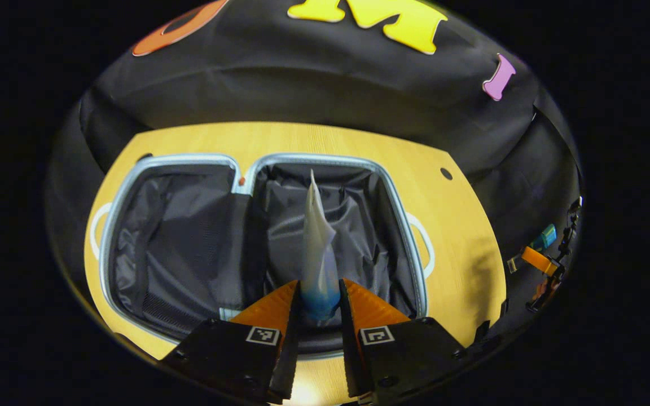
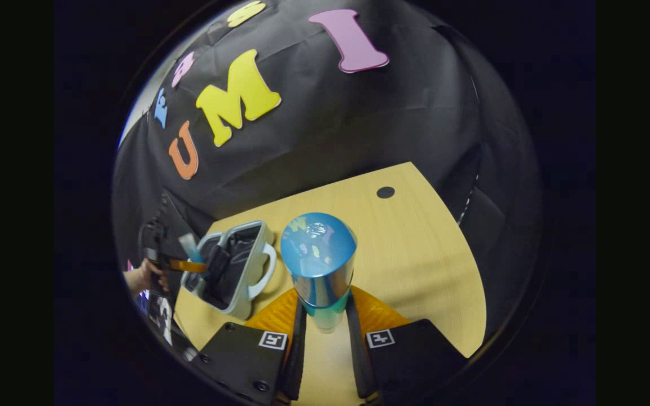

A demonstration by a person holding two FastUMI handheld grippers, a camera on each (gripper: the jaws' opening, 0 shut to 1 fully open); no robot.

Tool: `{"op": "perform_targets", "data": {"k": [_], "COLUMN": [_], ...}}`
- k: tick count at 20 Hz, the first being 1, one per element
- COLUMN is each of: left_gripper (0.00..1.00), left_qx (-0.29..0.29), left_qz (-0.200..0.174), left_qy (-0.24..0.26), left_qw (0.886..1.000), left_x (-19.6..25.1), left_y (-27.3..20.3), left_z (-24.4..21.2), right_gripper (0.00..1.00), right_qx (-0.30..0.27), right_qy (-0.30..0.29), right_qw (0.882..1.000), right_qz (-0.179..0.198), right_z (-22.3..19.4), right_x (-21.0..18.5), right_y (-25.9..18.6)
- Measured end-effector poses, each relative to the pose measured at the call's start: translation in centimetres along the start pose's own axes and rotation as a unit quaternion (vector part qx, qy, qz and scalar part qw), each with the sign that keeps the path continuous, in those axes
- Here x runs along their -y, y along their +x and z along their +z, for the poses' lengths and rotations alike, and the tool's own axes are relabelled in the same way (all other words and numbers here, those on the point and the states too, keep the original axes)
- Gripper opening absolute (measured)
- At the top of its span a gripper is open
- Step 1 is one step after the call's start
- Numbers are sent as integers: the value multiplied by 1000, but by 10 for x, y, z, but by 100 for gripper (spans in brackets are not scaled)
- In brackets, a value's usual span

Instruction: First open the suitcase, pack the skin care products into it, and then close the suitcase.

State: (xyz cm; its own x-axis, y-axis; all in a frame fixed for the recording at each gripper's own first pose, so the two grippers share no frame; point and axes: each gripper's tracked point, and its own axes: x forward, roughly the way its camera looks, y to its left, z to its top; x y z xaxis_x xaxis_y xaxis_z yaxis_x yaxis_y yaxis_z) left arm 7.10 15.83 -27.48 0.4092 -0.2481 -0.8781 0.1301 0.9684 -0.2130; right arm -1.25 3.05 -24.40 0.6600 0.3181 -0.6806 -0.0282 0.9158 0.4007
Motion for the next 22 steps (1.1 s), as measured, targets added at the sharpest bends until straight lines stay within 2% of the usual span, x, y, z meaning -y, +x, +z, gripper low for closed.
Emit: {"op": "perform_targets", "data": {"k": [1,2,4,5,6,7,10,12,13,14,15,16,19,20,21,22], "left_gripper": [45,38,37,37,44,37,37,37,37,44,36,37,47,56,51,72], "left_qx": [-31,-60,-108,-125,-139,-154,-194,-250,-259,-263,-266,-269,-256,-252,-243,-230], "left_qz": [-19,-32,-41,-42,-44,-45,-39,-37,-36,-33,-29,-27,-34,-36,-39,-43], "left_qy": [-3,-6,-10,-14,-21,-29,-42,-45,-40,-31,-27,-28,-29,-26,-25,-28], "left_qw": [999,998,993,991,989,987,979,967,964,964,963,962,966,967,969,972], "left_x": [1,0,-5,-7,-9,-10,-12,-13,-13,-12,-12,-12,-6,-4,-1,2], "left_y": [11,22,38,43,50,54,58,56,54,54,55,54,53,51,49,45], "left_z": [-4,-10,-17,-19,-24,-27,-32,-47,-44,-42,-41,-44,-40,-41,-39,-36], "right_gripper": [34,33,34,34,34,34,34,31,34,34,34,34,34,34,34,34], "right_qx": [-20,-32,-43,-44,-44,-45,-49,-48,-47,-46,-46,-47,-58,-61,-66,-75], "right_qy": [22,46,56,46,34,29,45,49,47,41,35,29,-5,-20,-32,-43], "right_qw": [999,998,996,996,997,997,996,996,996,996,997,997,996,995,994,992], "right_qz": [17,37,58,60,60,57,61,59,60,59,60,62,74,79,85,88], "right_z": [-10,-17,-26,-29,-31,-33,-35,-34,-32,-28,-26,-25,-21,-19,-18,-18], "right_x": [-9,-20,-35,-38,-38,-39,-43,-42,-44,-45,-49,-55,-79,-89,-100,-112], "right_y": [-11,-22,-42,-51,-58,-65,-77,-78,-78,-78,-78,-78,-74,-72,-67,-61]}}
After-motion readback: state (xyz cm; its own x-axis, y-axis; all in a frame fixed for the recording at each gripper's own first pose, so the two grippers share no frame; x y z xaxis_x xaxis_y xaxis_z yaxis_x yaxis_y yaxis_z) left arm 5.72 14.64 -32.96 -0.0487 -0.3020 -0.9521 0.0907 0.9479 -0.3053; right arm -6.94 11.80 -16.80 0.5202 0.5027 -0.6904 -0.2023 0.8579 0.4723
